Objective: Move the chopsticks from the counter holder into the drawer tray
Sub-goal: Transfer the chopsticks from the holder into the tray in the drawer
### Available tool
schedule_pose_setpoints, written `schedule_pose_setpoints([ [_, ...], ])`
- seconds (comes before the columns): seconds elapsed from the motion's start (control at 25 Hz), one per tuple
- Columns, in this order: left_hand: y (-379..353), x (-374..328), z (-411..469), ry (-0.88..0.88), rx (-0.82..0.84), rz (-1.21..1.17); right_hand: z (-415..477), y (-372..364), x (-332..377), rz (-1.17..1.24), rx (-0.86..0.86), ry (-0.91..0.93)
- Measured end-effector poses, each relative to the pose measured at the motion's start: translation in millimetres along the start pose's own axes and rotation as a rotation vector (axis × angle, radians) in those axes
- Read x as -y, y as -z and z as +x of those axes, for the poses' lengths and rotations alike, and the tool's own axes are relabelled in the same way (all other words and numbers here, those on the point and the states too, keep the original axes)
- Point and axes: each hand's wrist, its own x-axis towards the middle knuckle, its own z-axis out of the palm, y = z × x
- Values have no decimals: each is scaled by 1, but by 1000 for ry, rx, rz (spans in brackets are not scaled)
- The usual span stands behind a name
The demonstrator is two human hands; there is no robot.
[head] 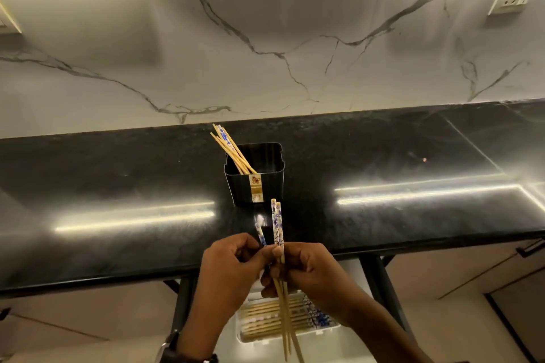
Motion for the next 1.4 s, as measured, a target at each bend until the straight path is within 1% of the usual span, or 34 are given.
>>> schedule_pose_setpoints([
  [0.04, -11, 8, 1, -2, -2, 14, -2, -5, -5, 53, -68, -53],
  [0.08, -21, 17, 1, 23, 40, -8, -4, -10, -12, 138, -156, -117],
  [0.12, -31, 26, -1, 87, 129, -43, -4, -16, -22, 276, -268, -198],
  [0.16, -37, 34, -4, 177, 256, -64, -5, -21, -34, 466, -393, -283],
  [0.24, -43, 47, -16, 388, 575, -69, -7, -28, -60, 847, -638, -403],
  [0.28, -44, 52, -23, 460, 707, -51, -9, -31, -73, 963, -709, -440],
  [0.32, -44, 58, -27, 488, 796, -8, -12, -35, -83, 1020, -722, -479],
  [0.36, -44, 64, -29, 492, 847, 47, -15, -39, -93, 1030, -695, -530],
  [0.4, -46, 70, -29, 492, 863, 89, -17, -43, -100, 1009, -654, -593],
  [0.52, -54, 85, -20, 524, 844, 80, -10, -44, -118, 806, -559, -790],
  [0.6, -59, 94, -14, 553, 833, 63, -1, -41, -124, 707, -470, -884],
  [0.72, -67, 106, -6, 607, 859, 74, 8, -35, -133, 734, -411, -968],
  [0.76, -67, 110, -2, 621, 872, 88, 11, -34, -136, 772, -417, -995],
  [0.84, -60, 120, 6, 628, 873, 147, 17, -29, -147, 914, -487, -1033],
  [0.88, -56, 126, 9, 627, 844, 161, 20, -26, -152, 969, -524, -1042],
  [0.92, -53, 132, 11, 628, 777, 144, 23, -23, -157, 998, -553, -1051],
  [0.96, -52, 137, 11, 641, 662, 87, 26, -20, -162, 1011, -574, -1063],
  [1.04, -61, 143, 6, 711, 312, -111, 32, -16, -169, 1033, -588, -1077],
  [1.12, -81, 145, 0, 821, -22, -329, 37, -16, -172, 1046, -580, -1090],
  [1.2, -106, 145, -4, 942, -272, -572, 41, -17, -175, 1058, -579, -1104],
  [1.28, -126, 144, -5, 1051, -417, -753, 44, -15, -179, 1062, -607, -1116],
  [1.32, -133, 143, -4, 1098, -448, -808, 45, -13, -181, 1068, -623, -1113],
  [1.4, -140, 144, 0, 1186, -454, -918, 47, -11, -183, 1049, -652, -1106],
])
